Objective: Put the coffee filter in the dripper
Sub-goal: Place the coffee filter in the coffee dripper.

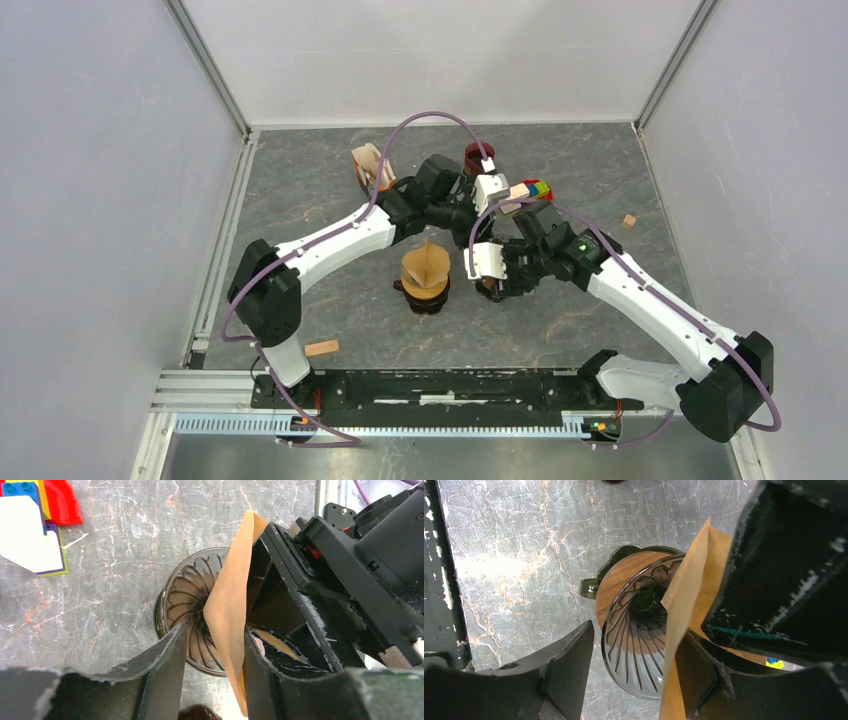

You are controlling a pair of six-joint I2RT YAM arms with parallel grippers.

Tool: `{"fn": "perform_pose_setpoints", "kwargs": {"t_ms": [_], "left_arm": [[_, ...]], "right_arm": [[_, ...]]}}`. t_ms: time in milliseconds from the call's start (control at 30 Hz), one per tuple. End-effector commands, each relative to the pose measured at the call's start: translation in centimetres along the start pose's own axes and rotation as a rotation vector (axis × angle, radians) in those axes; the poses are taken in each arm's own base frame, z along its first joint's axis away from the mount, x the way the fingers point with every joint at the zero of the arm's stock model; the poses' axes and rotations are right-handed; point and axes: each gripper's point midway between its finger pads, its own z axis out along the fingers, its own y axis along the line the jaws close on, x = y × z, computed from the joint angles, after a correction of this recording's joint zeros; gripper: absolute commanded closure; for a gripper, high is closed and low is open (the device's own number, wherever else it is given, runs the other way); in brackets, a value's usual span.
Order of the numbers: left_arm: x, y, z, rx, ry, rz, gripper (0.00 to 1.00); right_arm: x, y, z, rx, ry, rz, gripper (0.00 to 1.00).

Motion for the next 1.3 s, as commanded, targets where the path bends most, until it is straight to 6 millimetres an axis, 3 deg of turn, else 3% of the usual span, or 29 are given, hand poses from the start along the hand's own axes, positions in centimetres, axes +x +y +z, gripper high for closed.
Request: {"fn": "perform_pose_setpoints", "kwargs": {"t_ms": [0, 200, 567, 900, 1267], "left_arm": [[-2.5, 0.3, -0.3, -0.029, -0.027, 0.126, 0.47], [-1.2, 0.0, 1.2, 0.008, 0.042, 0.117, 0.39], [0.0, 0.6, 3.3, 0.018, 0.100, 0.123, 0.36], [0.7, 0.9, 3.6, 0.019, 0.126, 0.129, 0.37], [0.6, 0.8, 2.5, 0.010, 0.164, 0.166, 0.34]], "right_arm": [[-0.3, 0.4, 0.3, -0.027, -0.027, -0.023, 0.36], [-0.7, 0.8, 0.2, -0.036, -0.050, -0.031, 0.37], [-0.4, 1.2, 0.4, -0.045, -0.045, -0.027, 0.37], [0.0, 1.8, 1.1, -0.082, -0.040, -0.026, 0.41], [0.5, 2.9, 1.2, -0.110, -0.037, -0.017, 0.46]]}}
